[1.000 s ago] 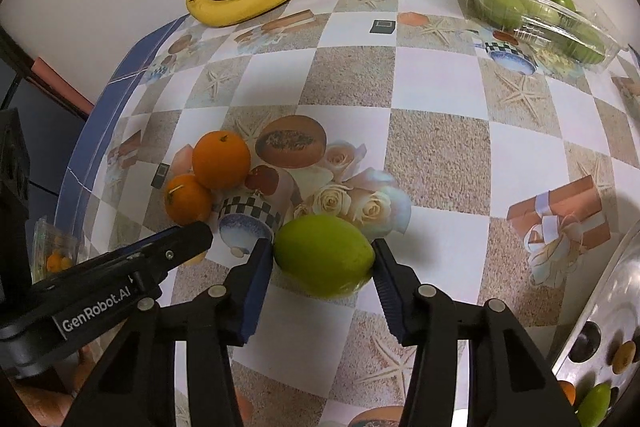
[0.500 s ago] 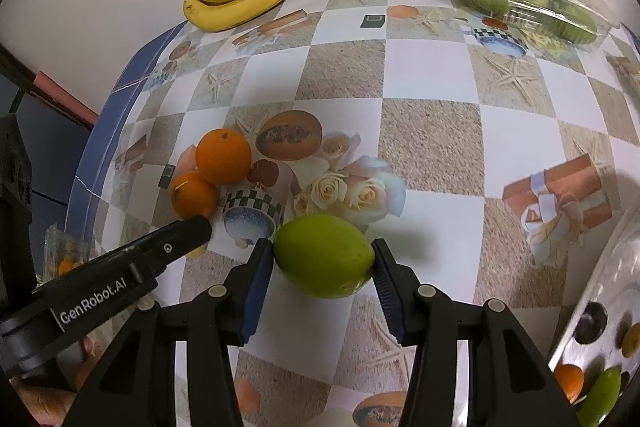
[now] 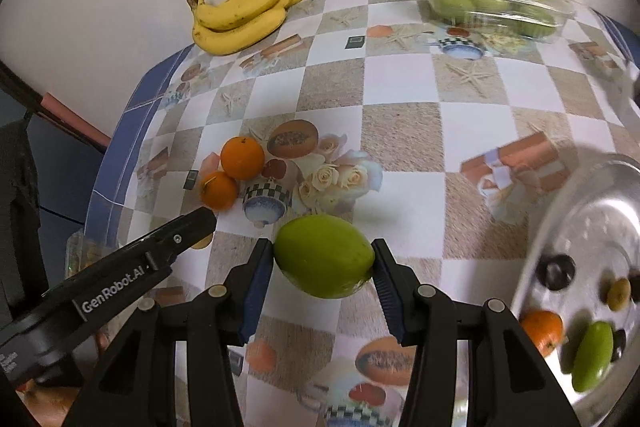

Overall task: Organize fruits
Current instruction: 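Close right tool on the large green lime while left tool grasps the small yellow fruit, then carry the lime and yellow fruit in both tools over the steel bowl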

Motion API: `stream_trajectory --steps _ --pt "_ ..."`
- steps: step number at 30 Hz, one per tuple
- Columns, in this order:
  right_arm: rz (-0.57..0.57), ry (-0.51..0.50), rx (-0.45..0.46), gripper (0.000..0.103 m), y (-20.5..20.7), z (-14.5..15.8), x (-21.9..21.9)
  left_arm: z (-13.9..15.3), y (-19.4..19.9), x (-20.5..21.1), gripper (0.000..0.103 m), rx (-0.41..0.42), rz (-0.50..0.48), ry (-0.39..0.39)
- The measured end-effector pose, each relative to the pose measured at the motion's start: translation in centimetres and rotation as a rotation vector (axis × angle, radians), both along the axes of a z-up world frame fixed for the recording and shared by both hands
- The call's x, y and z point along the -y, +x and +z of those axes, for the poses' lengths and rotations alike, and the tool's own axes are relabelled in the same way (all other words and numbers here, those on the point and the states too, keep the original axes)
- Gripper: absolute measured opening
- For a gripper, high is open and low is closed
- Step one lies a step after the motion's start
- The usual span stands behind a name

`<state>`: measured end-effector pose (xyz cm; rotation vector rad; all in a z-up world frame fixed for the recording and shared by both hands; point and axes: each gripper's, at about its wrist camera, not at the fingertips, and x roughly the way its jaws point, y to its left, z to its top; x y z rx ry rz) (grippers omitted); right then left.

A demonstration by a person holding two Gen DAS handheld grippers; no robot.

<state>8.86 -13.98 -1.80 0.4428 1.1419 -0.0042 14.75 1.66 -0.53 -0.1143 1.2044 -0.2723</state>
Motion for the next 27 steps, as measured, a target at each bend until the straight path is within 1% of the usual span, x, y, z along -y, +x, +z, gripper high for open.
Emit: stream_trajectory --steps 7,11,15,27 --pt "-0.03 -0.01 0.016 0.051 -2.2 1.8 0.5 1.8 -2.1 1.4 0.027 0.047 -0.039 0.021" --pt "-0.045 -0.013 0.019 0.051 -3.3 2.4 0.6 2.5 -2.7 2.2 0.027 0.071 -0.057 0.052" --pt "-0.056 -0.004 0.027 0.051 -4.3 2.8 0.9 3.0 -3.1 2.7 0.027 0.085 -0.068 0.056" --pt "-0.097 -0.004 0.046 0.051 -5.4 3.8 3.2 3.6 -3.9 4.3 0.027 0.117 -0.082 0.105"
